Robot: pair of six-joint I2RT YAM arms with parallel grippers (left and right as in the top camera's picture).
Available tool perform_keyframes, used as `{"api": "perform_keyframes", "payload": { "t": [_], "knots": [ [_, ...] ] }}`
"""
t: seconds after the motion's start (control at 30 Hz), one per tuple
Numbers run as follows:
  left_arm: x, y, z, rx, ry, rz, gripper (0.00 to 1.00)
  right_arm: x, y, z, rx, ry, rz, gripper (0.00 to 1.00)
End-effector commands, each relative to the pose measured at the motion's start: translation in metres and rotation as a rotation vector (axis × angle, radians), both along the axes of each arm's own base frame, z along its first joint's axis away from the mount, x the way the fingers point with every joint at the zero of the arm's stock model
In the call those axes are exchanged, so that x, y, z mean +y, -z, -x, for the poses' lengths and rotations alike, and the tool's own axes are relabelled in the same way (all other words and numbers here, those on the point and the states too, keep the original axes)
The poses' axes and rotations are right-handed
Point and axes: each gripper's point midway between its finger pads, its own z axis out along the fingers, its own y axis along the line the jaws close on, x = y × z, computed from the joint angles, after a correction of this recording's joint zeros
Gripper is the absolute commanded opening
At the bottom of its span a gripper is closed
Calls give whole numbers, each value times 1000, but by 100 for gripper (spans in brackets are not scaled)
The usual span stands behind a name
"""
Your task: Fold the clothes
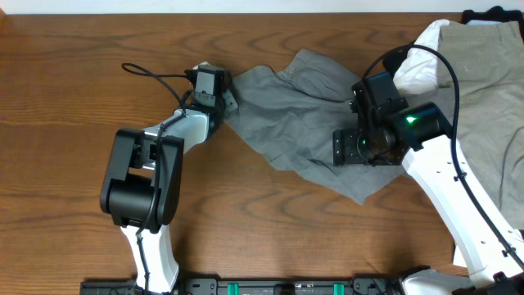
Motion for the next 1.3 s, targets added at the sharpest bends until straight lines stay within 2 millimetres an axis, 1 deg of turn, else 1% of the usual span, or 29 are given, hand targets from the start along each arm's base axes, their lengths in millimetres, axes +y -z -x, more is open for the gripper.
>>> {"api": "perform_keyframes", "payload": {
  "t": [0.0,0.1,0.17,0.27,0.33,0.4,0.47,0.57,0.67,0.73,0.83,0.93,1.03,1.13,1.27],
  "knots": [
    [-7,34,19,95,15,17,6,-3,1,-1,-4,24,11,82],
    [-1,27,14,80,1,21,6,-4,3,3,13,21,17,82],
    [6,18,11,65,-14,25,6,-4,10,8,32,12,25,82],
    [15,7,6,40,-37,34,6,-1,30,16,59,-6,30,82],
    [19,0,4,28,-54,44,6,3,46,22,77,-20,27,82],
    [22,-4,2,19,-60,46,6,5,64,30,98,1,18,81],
    [23,-5,2,17,-61,46,6,3,81,37,117,41,23,80],
    [24,-3,4,29,-63,43,6,-7,107,49,144,145,47,76],
    [24,-1,6,39,-63,41,6,-13,127,57,150,199,53,73],
    [25,-1,7,44,-63,40,6,-14,140,60,142,225,44,70],
    [25,0,8,50,-63,39,6,-18,153,66,141,271,40,65],
    [25,0,8,51,-63,39,6,-28,165,74,138,332,73,60],
    [25,0,8,51,-63,38,6,-38,172,74,108,367,106,59],
    [25,0,8,51,-63,38,6,-41,175,67,61,375,113,59],
    [25,1,9,54,-63,38,6,-41,173,53,-8,383,108,61]
  ]
}}
